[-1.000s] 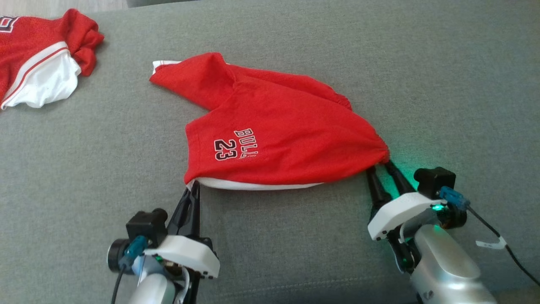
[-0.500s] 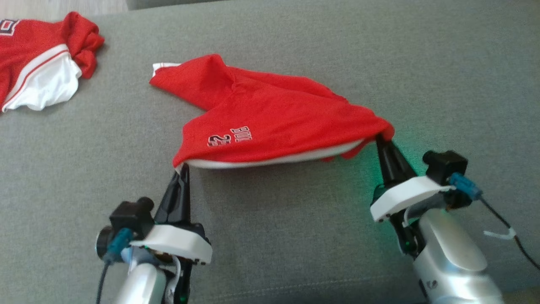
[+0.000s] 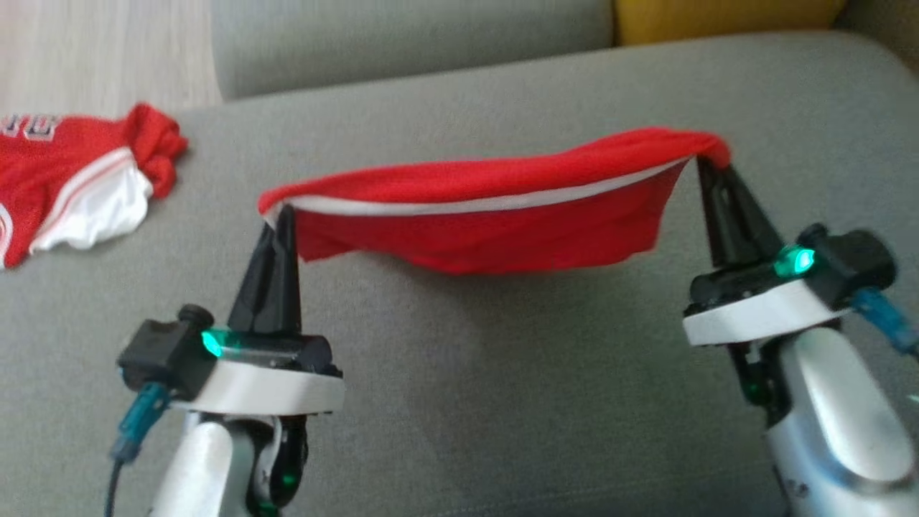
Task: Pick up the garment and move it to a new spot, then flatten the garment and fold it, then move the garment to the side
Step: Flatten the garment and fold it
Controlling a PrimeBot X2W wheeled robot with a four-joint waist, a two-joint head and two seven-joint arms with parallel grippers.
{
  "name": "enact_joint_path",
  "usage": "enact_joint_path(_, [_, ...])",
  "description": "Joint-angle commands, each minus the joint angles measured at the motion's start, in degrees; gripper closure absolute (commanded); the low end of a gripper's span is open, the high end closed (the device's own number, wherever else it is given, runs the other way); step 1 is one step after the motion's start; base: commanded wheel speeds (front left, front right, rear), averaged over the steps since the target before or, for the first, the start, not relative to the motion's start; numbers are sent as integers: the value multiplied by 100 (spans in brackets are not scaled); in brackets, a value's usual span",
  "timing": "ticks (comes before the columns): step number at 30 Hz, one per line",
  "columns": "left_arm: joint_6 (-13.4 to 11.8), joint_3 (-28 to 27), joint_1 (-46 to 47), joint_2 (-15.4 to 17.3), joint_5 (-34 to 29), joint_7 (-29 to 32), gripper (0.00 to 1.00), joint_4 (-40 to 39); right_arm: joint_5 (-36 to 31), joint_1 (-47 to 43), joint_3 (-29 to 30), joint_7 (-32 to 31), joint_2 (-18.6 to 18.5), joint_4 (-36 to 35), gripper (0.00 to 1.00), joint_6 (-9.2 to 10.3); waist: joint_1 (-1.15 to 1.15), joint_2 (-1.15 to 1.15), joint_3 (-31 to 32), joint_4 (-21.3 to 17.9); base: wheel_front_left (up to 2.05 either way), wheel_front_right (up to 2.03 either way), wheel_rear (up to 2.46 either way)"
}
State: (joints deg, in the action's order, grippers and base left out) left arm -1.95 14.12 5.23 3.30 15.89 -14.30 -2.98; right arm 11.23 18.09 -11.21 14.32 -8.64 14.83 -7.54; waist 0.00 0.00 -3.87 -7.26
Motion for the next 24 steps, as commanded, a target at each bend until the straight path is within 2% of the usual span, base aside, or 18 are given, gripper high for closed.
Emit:
enact_joint_path(1, [20, -228, 381, 110, -102, -51, 100, -451, -56, 53, -99, -60, -131, -579, 100, 5, 0, 0, 304, -85, 0, 0, 0])
enact_joint_path(9, [8, -368, 943, 502, -319, 530, 100, -1899, -249, -173, 240, -776, -529, -2747, 100, 5, 0, 0, 539, -152, 0, 0, 0])
enact_joint_path(13, [84, -434, 1307, 692, -311, 940, 100, -2155, -303, -133, 232, -1148, -658, -3318, 100, 5, 0, 0, 484, -151, 0, 0, 0])
enact_joint_path(18, [255, -553, 1908, 898, -177, 1242, 100, -1627, -79, 213, 16, -1448, -702, -3022, 100, 5, 0, 0, 229, -118, 0, 0, 0])
enact_joint_path(24, [507, -515, 3189, 1174, -322, 1402, 100, -184, 118, 1643, -379, -1291, -536, -1513, 100, 5, 0, 0, -454, -117, 0, 0, 0])
